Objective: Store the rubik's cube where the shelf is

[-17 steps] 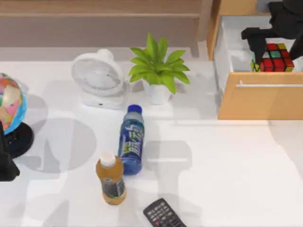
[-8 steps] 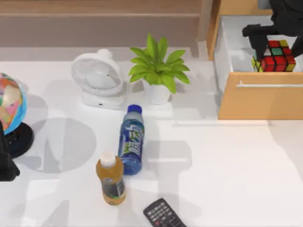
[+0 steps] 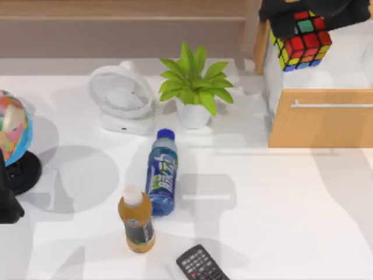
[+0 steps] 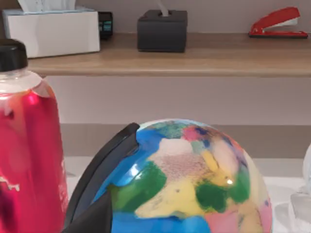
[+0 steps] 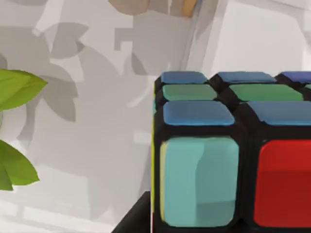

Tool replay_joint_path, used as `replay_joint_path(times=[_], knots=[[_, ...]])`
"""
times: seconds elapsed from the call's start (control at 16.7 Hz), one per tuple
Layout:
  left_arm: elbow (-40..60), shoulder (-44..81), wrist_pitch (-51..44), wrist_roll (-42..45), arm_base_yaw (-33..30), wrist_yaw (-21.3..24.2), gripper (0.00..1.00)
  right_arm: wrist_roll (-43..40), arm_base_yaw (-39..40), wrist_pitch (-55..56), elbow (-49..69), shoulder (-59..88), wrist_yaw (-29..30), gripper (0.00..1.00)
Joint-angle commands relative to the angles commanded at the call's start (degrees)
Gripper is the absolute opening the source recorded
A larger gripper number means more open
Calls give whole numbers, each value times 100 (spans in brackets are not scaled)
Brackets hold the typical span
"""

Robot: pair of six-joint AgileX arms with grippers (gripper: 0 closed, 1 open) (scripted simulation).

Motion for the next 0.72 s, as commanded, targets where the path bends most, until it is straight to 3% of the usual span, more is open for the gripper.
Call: replay_joint_path(times=[0.36, 0.72], knots=[[0, 0, 0, 0, 0, 0, 100, -104, 1296, 2288, -1203, -606, 654, 0], [0, 0, 0, 0, 0, 0, 100, -353, 2085, 5631, -2271, -395, 1789, 0]])
